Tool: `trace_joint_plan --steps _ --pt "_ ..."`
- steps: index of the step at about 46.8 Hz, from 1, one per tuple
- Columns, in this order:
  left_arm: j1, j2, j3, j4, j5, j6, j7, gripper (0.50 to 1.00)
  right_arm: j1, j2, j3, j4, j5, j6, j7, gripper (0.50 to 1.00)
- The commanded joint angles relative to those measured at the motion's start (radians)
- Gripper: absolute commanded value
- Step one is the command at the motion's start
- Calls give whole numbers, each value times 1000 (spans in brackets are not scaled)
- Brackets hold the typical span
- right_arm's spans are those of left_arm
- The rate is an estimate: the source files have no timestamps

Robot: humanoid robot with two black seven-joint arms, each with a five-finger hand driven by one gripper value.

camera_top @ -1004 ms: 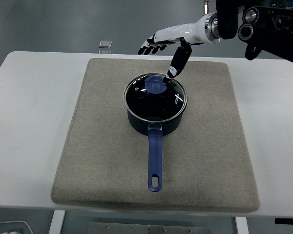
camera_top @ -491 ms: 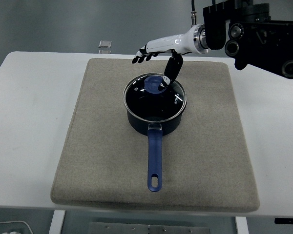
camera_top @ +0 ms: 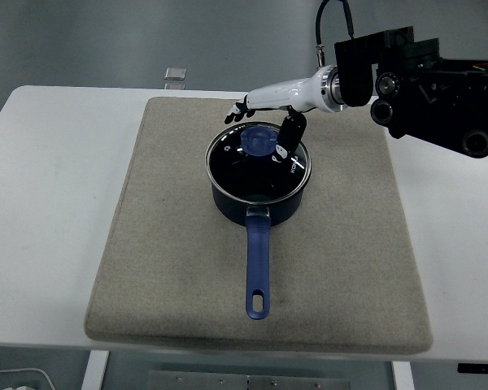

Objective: Lift the pot lid and place it to the right of the pot.

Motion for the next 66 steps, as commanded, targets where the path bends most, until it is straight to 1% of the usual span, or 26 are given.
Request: trace_joint_plan --steps 1,4,6,10,35,38,41,61,66 --pt "0 0 0 0 1 0 0 1000 -2 -2 0 0 -7 -6 0 934" --pt "0 0 0 0 0 0 0 1000 -4 -2 0 1 -8 -6 0 924" --pt "0 0 0 0 0 0 0 1000 -4 -2 0 1 -8 -6 -1 897" --pt "0 0 0 0 0 0 0 1000 -4 -4 0 1 -10 -6 0 866" --pt "0 0 0 0 0 0 0 1000 -4 2 0 3 -8 -5 0 866" --pt "0 0 0 0 0 0 0 1000 -4 4 0 3 -8 -5 0 858" --pt "0 0 0 0 1 -1 0 1000 -4 4 0 3 -8 -5 0 836" --pt "0 0 0 0 0 0 0 1000 -4 1 0 3 -8 -2 0 795" --pt "0 0 0 0 0 0 0 1000 -4 -1 0 3 -10 1 0 762"
